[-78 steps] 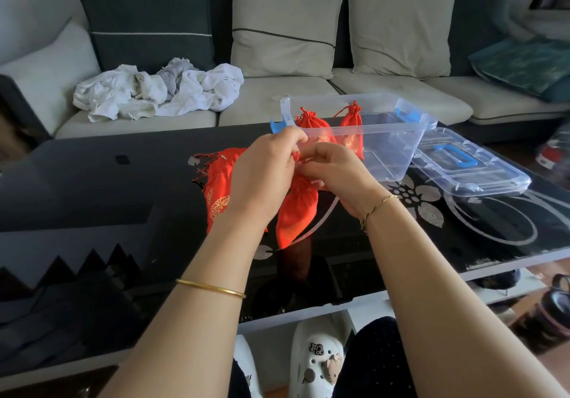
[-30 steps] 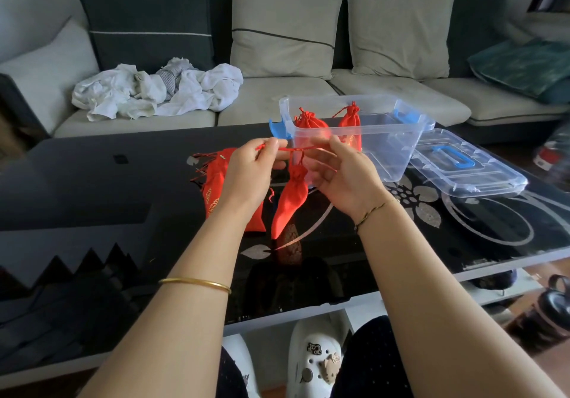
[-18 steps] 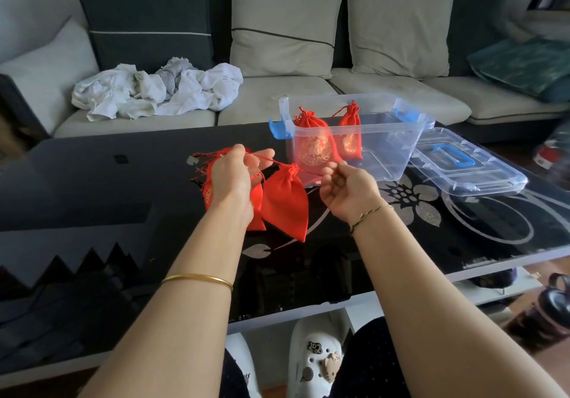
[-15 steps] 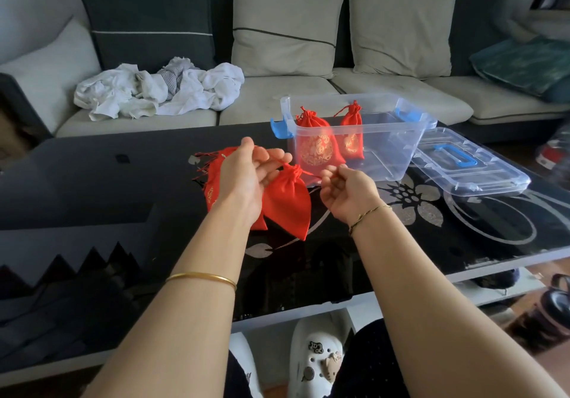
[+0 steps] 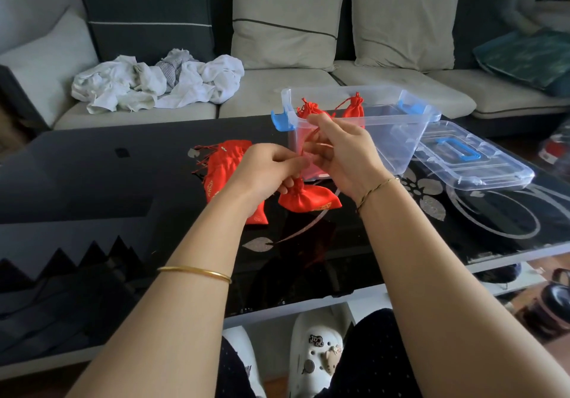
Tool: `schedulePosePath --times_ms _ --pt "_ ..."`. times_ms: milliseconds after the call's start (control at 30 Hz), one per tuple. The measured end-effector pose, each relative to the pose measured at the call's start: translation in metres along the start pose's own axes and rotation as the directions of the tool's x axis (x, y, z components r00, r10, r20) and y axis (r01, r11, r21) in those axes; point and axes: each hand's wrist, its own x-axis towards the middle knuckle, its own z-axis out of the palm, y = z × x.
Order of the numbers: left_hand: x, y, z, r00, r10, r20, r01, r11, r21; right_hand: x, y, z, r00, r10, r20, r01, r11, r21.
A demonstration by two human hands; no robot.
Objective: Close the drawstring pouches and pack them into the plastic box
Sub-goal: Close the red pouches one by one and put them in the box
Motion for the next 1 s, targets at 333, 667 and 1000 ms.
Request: schedulePosePath --times_ms 333,667,1000 --pt "0.000 0.003 0.002 0.993 -0.121 -0.002 0.118 0.975 -0.190 -0.006 0.003 -0.003 0.985 0.087 0.146 -0.023 0.918 -0.396" --pt "0.002 -0.001 0.001 0.979 -0.131 -0.159 0.089 0.965 -0.246 -0.007 0.011 -0.008 0.935 -0.188 0.301 0.346 0.674 -0.653" --pt "0.002 0.003 0.002 0.955 -0.152 -0.256 0.088 0.965 -0.247 -0.009 0.015 0.003 0.827 -0.413 0.382 0.535 0.369 -0.760"
